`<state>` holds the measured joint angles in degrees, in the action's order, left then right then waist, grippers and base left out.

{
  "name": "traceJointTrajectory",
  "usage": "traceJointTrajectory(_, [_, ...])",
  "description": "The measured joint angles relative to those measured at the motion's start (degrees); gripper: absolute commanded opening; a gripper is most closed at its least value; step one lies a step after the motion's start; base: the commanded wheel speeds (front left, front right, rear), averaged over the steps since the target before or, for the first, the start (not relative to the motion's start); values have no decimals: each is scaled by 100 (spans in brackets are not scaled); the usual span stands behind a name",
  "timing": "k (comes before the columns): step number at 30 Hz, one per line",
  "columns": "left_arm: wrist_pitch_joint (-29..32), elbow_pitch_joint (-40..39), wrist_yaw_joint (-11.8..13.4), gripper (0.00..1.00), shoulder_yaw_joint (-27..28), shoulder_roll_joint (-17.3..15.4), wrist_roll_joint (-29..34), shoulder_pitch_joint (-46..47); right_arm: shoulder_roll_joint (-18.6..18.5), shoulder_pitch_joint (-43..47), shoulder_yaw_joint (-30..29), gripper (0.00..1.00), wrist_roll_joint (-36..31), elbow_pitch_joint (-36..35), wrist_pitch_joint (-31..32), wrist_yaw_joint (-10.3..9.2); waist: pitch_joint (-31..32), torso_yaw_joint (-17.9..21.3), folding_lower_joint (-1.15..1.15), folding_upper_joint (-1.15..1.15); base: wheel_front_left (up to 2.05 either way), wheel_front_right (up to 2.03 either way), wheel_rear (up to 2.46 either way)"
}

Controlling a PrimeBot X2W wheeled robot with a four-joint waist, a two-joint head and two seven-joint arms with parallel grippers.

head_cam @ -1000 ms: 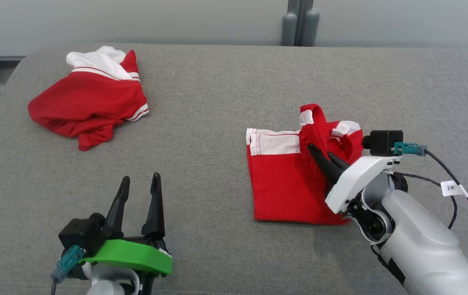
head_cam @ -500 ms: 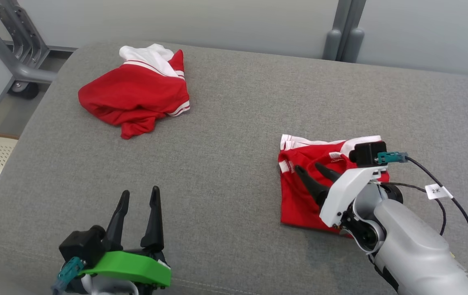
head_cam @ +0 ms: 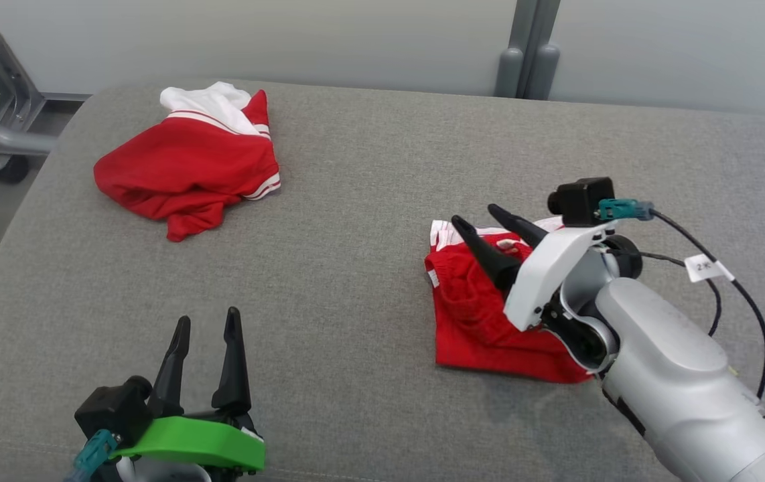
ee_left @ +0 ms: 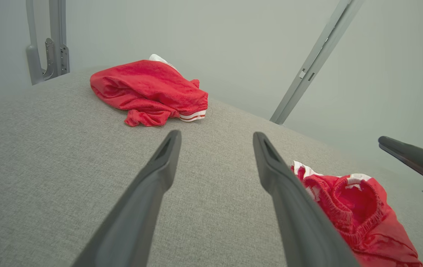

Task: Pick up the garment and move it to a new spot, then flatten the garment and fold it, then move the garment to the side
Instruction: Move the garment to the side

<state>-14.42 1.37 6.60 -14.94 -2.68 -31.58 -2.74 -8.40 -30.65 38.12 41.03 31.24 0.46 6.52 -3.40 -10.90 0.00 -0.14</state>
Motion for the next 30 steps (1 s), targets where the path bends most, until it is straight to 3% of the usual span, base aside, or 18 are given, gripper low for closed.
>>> traceJointTrajectory(6, [0, -58, 5, 100, -13, 0, 1, -26, -446, 87, -301, 100, 66, 145, 1, -141, -26, 233, 0, 0, 0, 0, 0])
traceJointTrajectory(15, [1, -160, 7, 100, -168, 0, 16, -25, -823, 569, -810, 100, 448, 475, -45, -332, -240, 307, 0, 0, 0, 0, 0])
traceJointTrajectory(30, [35, -163, 23, 100, -178, 0, 62, -7, -698, 901, -1240, 100, 1224, 826, -18, -285, -458, 14, 0, 0, 0, 0, 0])
